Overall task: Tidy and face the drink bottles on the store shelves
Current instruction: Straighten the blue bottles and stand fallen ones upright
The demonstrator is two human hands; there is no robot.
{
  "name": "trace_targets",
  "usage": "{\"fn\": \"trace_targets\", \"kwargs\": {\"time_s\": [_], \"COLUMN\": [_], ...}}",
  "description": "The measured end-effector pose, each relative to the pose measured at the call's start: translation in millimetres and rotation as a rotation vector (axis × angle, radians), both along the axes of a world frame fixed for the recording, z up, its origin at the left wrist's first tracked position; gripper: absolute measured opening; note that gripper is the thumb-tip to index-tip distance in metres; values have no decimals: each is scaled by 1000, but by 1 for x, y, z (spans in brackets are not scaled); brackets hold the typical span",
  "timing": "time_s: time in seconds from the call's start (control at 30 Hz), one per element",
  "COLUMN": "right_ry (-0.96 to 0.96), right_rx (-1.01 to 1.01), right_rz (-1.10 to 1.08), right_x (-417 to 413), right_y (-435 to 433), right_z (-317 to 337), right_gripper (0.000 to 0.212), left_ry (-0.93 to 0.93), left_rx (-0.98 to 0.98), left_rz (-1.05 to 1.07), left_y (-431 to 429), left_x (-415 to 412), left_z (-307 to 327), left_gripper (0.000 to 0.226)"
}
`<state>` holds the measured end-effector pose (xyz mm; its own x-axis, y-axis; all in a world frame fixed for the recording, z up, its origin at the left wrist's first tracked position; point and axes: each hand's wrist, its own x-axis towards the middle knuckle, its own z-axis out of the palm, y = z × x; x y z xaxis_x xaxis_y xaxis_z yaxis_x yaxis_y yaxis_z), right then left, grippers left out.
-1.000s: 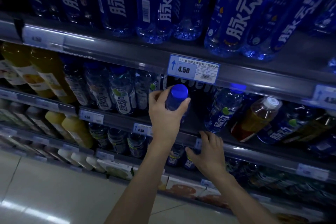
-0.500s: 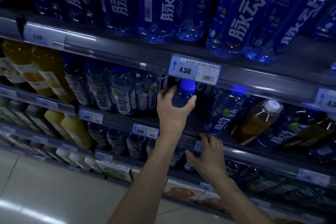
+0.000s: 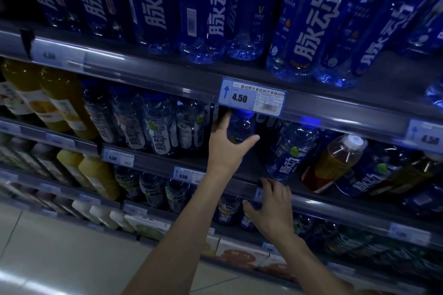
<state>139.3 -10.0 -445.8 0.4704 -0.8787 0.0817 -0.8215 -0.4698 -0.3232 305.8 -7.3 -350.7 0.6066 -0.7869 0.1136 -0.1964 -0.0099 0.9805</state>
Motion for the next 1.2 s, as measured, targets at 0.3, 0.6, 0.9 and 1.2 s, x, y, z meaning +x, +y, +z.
{"fn": "trace_targets", "kwargs": {"time_s": [0.3, 0.6, 0.9, 1.2], "right_ry": [8, 3, -13, -2], "right_rx": [-15, -7, 3, 10], "right_rz": [8, 12, 45, 59], "right_x": [0, -2, -6, -7], "right_y": [0, 0, -1, 0], "right_z": [0, 1, 1, 4], "right_gripper": [74, 73, 72, 73], "left_ry": [-8, -99, -50, -65], "left_rx": [132, 151, 164, 165], "left_rz": [19, 85, 68, 0], "left_y": [14, 12, 14, 6], "left_x": [5, -9, -5, -3], "left_z": [-44, -52, -65, -66], "left_gripper": [70, 90, 68, 66]}}
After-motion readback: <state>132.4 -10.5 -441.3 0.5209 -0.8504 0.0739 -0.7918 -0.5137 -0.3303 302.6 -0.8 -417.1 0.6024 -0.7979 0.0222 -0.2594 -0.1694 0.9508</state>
